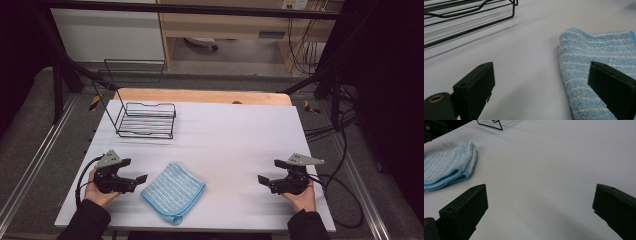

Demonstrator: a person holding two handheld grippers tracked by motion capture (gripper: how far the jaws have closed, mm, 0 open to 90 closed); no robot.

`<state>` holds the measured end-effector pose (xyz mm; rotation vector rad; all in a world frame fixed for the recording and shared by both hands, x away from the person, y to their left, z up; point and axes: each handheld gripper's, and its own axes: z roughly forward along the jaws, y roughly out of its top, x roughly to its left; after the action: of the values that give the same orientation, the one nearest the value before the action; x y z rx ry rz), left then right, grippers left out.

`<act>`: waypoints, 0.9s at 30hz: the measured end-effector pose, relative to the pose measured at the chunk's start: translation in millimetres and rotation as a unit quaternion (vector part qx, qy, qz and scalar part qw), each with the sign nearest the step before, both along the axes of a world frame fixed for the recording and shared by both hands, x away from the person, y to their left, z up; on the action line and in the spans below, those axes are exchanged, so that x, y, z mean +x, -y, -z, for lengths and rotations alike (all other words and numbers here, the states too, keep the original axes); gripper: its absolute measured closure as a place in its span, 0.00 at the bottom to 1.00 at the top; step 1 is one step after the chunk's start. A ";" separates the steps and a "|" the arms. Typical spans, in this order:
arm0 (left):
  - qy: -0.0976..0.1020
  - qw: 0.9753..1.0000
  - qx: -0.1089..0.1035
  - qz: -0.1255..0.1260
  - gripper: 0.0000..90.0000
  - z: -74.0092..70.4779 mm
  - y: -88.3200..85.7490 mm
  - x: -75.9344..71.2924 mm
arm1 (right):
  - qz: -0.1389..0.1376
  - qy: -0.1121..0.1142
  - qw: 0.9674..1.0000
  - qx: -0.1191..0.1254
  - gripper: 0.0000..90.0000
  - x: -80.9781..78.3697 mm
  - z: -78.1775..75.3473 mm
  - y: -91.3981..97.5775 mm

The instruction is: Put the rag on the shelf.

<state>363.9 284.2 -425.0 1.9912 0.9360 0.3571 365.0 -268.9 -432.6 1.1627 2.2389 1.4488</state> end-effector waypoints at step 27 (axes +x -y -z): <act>-0.022 1.000 0.004 -0.014 0.17 -14.5 21.6 9.2 | 0.005 -0.003 1.000 -0.016 0.01 -0.7 1.6 -1.8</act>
<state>373.1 262.6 -410.5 2.0025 0.9920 0.3342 364.2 -267.2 -434.2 1.1700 2.2485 1.4019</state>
